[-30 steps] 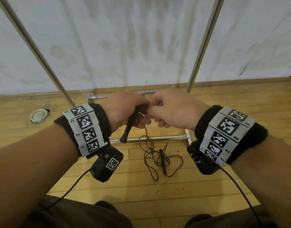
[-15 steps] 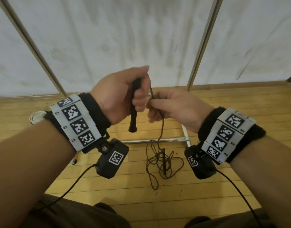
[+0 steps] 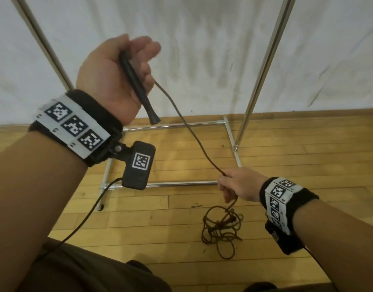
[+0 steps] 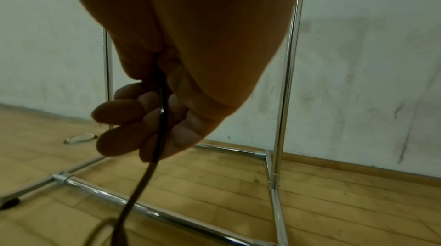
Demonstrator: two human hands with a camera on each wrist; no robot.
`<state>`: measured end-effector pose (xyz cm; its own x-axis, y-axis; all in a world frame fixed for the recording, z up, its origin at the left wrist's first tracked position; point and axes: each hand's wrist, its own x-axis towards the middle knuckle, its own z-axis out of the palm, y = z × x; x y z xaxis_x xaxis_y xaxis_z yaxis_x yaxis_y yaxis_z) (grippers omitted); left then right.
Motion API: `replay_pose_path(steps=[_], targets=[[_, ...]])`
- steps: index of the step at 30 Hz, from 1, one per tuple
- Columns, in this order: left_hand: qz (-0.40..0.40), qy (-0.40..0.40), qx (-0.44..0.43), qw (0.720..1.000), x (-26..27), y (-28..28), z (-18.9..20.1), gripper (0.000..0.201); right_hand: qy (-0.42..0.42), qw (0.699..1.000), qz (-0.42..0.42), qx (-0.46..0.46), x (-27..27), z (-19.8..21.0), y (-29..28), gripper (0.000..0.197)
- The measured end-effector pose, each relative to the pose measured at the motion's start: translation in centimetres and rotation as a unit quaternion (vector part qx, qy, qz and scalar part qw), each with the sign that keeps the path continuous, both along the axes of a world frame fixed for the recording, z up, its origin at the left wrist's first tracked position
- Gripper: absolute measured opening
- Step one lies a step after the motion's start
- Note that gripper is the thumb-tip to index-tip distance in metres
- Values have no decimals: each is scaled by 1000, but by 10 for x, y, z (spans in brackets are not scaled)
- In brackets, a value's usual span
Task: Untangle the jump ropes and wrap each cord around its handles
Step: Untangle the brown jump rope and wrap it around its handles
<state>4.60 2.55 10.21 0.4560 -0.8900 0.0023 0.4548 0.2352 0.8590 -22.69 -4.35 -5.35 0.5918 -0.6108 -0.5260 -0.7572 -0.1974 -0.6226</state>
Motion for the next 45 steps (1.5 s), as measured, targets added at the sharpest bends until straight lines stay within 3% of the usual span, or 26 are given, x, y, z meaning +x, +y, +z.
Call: replay_pose_path(steps=[3, 5, 11, 13, 17, 24, 27, 29, 33, 37, 39, 42, 43, 45], targets=[[-9, -135, 68, 988, -6, -4, -19, 34, 49, 997, 53, -33, 14, 16, -1, 32], [-80, -236, 104, 963, -14, -2, -32, 35, 63, 991, 84, -80, 23, 36, -1, 31], [-256, -460, 189, 829, -48, 4, -59, 34, -71, 990, 64, -104, 34, 97, -4, 28], [-292, -489, 181, 802, -53, 6, -60, 29, -107, 988, 56, -94, 33, 109, -5, 26], [-281, -468, 172, 820, -53, 3, -58, 38, -153, 982, 51, -100, 24, 119, -9, 21], [-134, -392, 131, 901, -39, -8, -41, 26, -257, 965, 20, -49, 13, 104, -15, 23], [-51, -282, 93, 953, -21, -11, -32, 29, -215, 976, 22, -40, 2, 86, -21, 25], [-16, -240, 64, 968, -8, -10, -27, 31, -193, 980, 17, -37, -6, 71, -22, 26], [60, -223, 55, 971, -2, -9, -25, 29, -160, 987, -6, -26, -15, 46, -32, 28], [155, -87, 47, 983, 26, -8, -7, 27, 59, 992, 23, -112, -39, 20, -43, 36], [145, -150, 87, 974, 40, -5, -9, 24, 112, 987, 22, -115, -49, 12, -44, 37], [94, -331, 185, 921, 37, -5, -33, 26, 145, 977, 47, -148, -40, 21, -42, 35], [76, -363, 204, 906, 32, -6, -40, 23, 139, 976, 58, -155, -33, 28, -40, 35], [25, -376, 207, 903, 19, -8, -51, 16, 102, 979, 69, -165, -19, 43, -37, 36]])
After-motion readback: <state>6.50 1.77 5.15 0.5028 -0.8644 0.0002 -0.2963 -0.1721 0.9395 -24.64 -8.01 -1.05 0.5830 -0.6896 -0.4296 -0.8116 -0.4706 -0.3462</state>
